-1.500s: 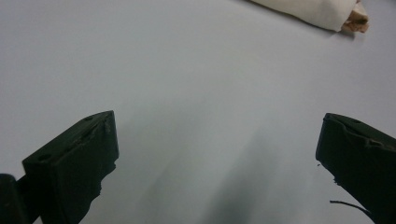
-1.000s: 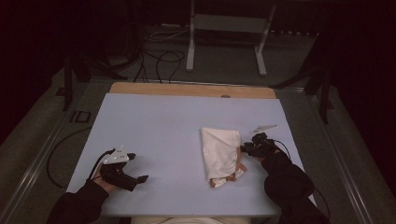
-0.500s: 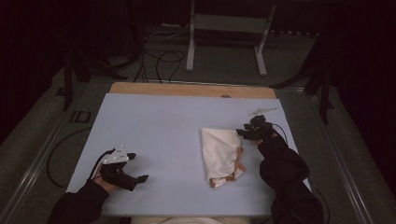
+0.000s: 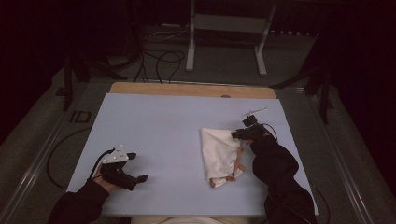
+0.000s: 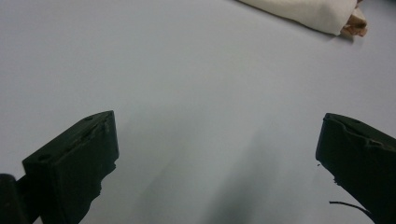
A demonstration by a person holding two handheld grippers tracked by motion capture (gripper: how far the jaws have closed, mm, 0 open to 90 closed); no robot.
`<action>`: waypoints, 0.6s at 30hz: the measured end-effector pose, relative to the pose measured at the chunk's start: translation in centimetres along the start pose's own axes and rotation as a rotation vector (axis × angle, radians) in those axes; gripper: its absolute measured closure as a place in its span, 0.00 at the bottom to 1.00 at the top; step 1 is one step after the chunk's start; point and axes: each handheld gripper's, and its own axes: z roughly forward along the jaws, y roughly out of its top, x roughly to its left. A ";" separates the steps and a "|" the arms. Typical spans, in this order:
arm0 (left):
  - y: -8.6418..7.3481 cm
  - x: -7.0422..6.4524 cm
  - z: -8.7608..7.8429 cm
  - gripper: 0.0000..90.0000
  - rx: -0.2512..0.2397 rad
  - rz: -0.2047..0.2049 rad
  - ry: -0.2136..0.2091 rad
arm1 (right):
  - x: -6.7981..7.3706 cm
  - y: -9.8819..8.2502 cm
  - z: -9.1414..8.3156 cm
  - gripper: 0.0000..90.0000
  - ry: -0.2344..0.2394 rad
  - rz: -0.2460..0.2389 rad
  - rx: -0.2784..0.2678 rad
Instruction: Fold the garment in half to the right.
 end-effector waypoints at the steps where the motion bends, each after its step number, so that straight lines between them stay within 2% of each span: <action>1: 0.0 0.0 0.0 0.00 0.000 0.000 -0.001 | 0.1 0.1 -0.2 0.96 -0.008 -0.011 -0.003; 5: 0.0 0.0 0.0 0.00 -0.002 -0.002 -0.001 | 0.8 0.8 -1.6 0.98 -0.037 -0.058 -0.071; 10: 0.0 0.0 0.0 0.00 -0.007 -0.004 0.001 | 1.4 2.0 -3.3 0.98 -0.059 -0.077 -0.148; 15: 0.0 0.0 0.0 0.00 -0.007 -0.004 0.003 | 1.0 2.4 -3.0 0.98 -0.100 -0.064 -0.148; 18: 0.0 0.0 0.0 0.00 -0.006 -0.002 0.004 | 0.5 2.1 -2.0 0.98 -0.110 -0.037 -0.117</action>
